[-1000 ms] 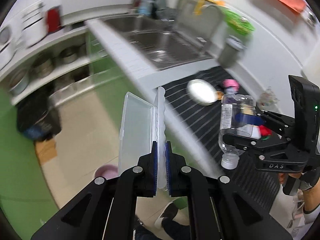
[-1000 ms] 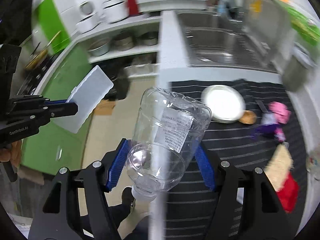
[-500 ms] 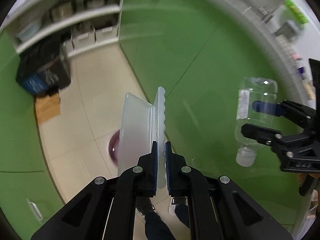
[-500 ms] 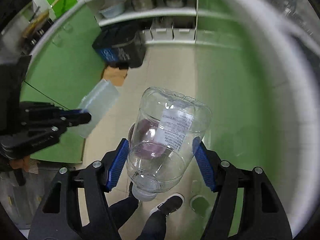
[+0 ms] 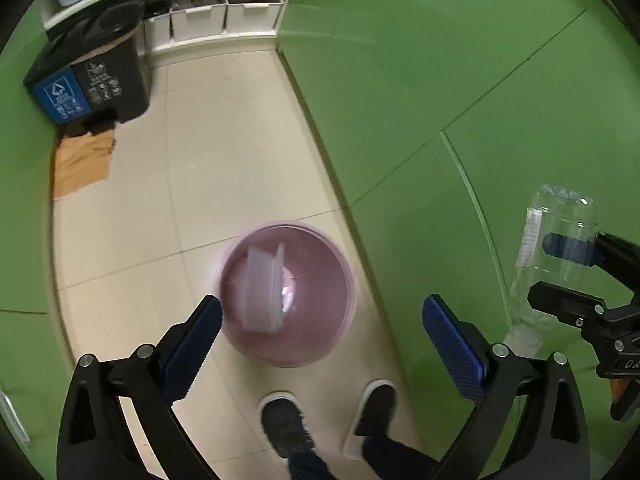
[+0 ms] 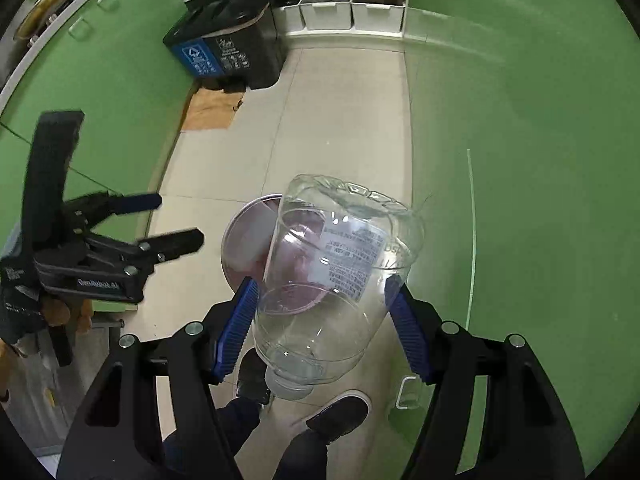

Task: Collect trash
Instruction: 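Drop the clear lid into the pink bin with the left tool while the right tool carries the bottle over, then open the right tool to drop the bottle into the pink bin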

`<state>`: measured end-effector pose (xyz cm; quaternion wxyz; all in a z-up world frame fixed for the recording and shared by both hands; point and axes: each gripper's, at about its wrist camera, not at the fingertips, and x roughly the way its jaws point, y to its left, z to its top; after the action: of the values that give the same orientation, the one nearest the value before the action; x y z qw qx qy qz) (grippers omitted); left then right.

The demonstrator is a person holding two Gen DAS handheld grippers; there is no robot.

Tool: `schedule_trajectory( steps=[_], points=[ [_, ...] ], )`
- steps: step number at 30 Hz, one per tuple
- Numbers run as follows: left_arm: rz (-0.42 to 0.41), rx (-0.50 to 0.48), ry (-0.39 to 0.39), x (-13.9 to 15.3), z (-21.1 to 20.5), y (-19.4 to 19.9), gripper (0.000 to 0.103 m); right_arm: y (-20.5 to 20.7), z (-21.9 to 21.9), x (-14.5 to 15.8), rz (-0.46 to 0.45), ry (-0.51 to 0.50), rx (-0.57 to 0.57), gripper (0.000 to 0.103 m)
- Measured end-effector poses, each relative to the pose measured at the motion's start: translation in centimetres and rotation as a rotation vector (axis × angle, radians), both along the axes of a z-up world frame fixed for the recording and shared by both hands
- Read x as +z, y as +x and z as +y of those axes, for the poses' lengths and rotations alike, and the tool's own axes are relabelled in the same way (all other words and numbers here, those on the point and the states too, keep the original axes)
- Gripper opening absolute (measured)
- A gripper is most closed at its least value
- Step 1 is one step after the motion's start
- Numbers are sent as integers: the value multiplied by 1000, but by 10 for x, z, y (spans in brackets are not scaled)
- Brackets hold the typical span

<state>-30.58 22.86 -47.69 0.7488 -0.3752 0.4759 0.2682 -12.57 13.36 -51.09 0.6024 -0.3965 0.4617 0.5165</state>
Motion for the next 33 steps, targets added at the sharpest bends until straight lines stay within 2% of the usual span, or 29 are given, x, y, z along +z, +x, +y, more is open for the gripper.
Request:
schedule_trajectory(
  steps=[11, 12, 13, 15, 22, 25, 27, 31, 33],
  points=[
    [-16, 95, 64, 27, 9, -54, 96, -29, 32, -48, 70, -4, 108, 66],
    [-16, 104, 69, 29, 9, -60, 96, -31, 36, -52, 74, -1, 113, 69],
    [-15, 112, 72, 30, 9, -63, 96, -33, 38, -55, 78, 4, 116, 81],
    [-11, 123, 79, 33, 8, -69, 96, -35, 46, -59, 79, 15, 116, 97],
    [-9, 129, 83, 44, 7, -73, 96, -32, 40, -51, 46, -22, 79, 98],
    [-11, 114, 84, 62, 1, -69, 96, -28, 32, -27, 38, -22, 45, 98],
    [-16, 99, 88, 85, -4, -66, 96, -28, 23, 2, 33, -15, 24, 98],
    [-27, 53, 105, 147, -20, -53, 96, -28, 0, 81, 19, 18, -13, 98],
    [-31, 20, 118, 191, -29, -43, 96, -24, -19, 136, 20, 51, -48, 98]
  ],
)
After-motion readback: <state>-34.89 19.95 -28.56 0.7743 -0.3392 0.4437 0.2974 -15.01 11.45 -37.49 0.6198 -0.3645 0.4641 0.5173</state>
